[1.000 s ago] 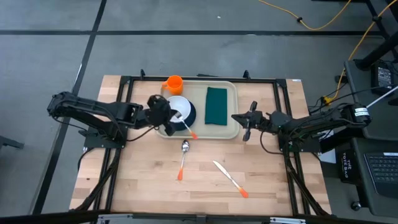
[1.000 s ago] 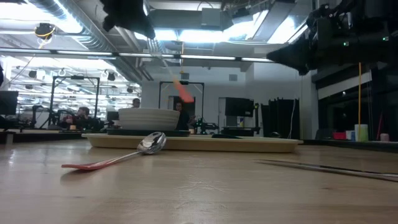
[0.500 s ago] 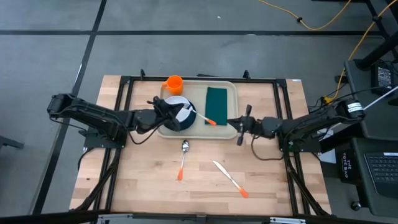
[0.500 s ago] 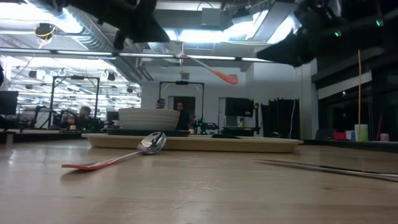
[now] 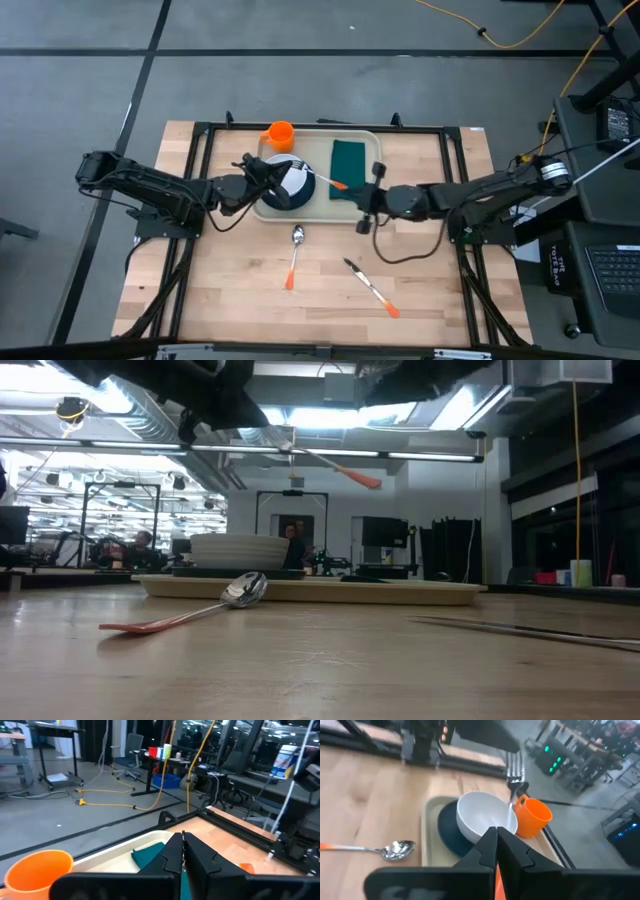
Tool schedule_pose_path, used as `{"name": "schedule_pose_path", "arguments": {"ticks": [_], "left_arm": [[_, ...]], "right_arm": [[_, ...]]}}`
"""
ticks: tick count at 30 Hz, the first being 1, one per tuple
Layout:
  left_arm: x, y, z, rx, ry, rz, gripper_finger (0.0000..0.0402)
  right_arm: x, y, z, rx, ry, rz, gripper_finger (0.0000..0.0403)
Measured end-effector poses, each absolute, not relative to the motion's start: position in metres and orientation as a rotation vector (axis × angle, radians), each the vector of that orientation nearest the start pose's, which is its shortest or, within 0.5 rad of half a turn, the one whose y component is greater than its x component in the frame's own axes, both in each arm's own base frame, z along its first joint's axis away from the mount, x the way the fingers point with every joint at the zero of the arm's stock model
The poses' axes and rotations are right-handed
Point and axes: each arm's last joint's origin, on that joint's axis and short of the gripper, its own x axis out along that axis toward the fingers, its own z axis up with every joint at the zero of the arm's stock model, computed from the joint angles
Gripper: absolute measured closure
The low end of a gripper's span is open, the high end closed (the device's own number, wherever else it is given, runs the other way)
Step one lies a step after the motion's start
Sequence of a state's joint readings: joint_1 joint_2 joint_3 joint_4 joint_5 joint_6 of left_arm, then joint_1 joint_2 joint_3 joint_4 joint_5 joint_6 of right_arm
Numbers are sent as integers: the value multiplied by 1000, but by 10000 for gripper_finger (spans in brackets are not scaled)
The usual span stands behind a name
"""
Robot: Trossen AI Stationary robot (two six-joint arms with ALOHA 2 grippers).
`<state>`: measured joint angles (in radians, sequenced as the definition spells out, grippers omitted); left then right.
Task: Set up tray
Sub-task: Put the orange fork on top of the green table napkin on the brown serving tray
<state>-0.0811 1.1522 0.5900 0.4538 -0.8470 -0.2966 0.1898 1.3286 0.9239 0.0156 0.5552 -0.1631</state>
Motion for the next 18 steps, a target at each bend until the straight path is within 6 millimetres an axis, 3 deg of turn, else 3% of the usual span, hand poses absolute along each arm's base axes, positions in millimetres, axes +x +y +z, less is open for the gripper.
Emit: {"name": "schedule_pose_path", "arguments": {"ticks": [7, 13, 18], "left_arm": [[239, 2, 256, -232, -16, 779, 399], [239, 3, 256, -235, -20, 792, 399], [239, 4, 256, -233, -23, 812, 400]], "right_arm": [[326, 45, 279, -417, 504, -307, 350], [346, 42, 276, -485, 533, -543, 285], [361, 40, 269, -465, 545, -544, 259]]}}
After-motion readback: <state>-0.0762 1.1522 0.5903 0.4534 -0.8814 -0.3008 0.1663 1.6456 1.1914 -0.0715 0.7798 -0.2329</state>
